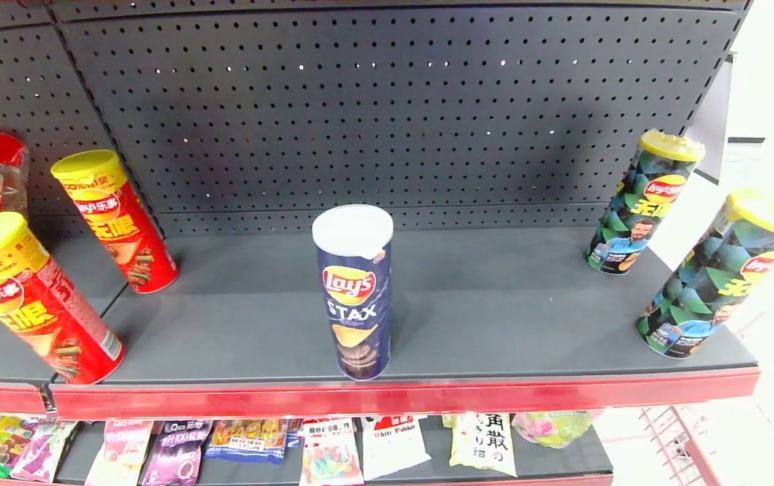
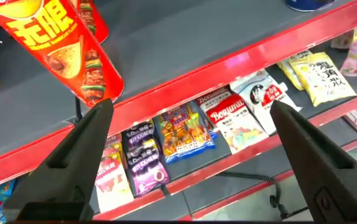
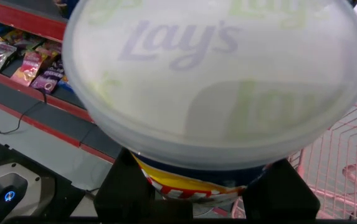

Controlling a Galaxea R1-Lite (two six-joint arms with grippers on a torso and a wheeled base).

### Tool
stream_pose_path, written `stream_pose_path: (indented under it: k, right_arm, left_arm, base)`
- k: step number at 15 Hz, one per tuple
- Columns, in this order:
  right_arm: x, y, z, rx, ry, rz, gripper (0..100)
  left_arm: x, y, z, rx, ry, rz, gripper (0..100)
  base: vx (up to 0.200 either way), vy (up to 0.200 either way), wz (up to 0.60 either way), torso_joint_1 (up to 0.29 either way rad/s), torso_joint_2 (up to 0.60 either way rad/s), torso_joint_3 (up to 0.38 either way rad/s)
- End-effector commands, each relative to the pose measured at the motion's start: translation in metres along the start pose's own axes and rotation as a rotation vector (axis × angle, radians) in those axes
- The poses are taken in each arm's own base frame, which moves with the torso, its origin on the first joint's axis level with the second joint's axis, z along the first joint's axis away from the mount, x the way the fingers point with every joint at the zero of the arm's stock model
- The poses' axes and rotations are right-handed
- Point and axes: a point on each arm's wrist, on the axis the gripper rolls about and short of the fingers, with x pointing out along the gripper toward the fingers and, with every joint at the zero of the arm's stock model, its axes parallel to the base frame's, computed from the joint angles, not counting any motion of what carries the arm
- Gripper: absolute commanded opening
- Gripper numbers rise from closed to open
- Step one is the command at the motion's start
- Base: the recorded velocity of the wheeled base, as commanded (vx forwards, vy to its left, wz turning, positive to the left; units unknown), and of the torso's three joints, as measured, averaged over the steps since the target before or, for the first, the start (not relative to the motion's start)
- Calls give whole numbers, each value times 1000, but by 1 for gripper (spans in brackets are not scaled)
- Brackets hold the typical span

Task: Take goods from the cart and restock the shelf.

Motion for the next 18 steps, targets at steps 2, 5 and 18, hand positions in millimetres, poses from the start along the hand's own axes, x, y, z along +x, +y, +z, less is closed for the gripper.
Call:
stream_pose_path:
  k: [2, 5, 18]
  right_arm:
    - [0, 0, 0, 0, -1, 1, 0]
    - [0, 0, 0, 0, -1, 1, 0]
    - [2, 0, 3, -1, 10, 11, 0]
  left_arm:
    - [0, 0, 0, -1, -3, -1, 100]
    - [-1, 0, -2, -1, -6, -1, 100]
    - [-3, 0, -4, -3, -16, 3, 100]
  base:
    - [0, 200, 0, 12, 0, 2]
    - [0, 200, 0, 10, 4, 4]
    - [15, 31, 0, 1, -1, 1]
